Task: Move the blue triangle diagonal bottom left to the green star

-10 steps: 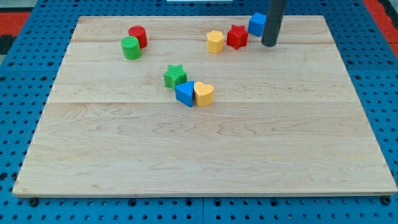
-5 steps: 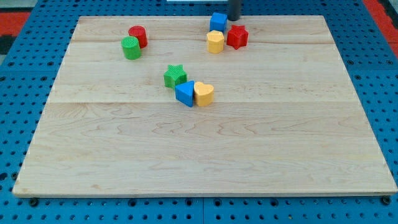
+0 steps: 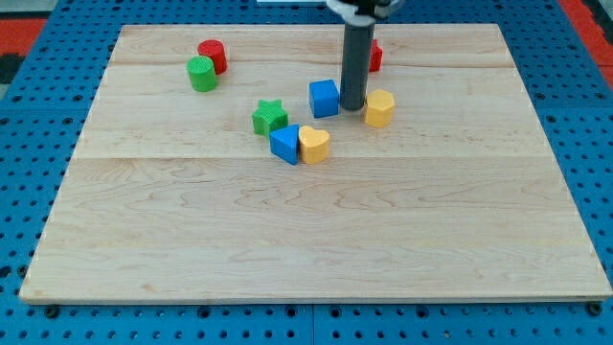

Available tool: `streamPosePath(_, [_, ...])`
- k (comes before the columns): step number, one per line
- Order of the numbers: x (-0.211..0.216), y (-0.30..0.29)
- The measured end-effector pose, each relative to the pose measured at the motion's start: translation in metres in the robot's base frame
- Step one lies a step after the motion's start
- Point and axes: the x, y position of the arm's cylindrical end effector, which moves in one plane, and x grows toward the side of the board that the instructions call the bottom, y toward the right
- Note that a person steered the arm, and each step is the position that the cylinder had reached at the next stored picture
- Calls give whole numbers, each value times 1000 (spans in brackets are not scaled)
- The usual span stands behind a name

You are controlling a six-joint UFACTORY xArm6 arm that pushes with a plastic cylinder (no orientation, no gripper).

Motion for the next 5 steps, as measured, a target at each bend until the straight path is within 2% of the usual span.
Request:
streamPosePath(1, [49, -59])
streamPosePath(3, [98, -146])
streamPosePath(5, [83, -139])
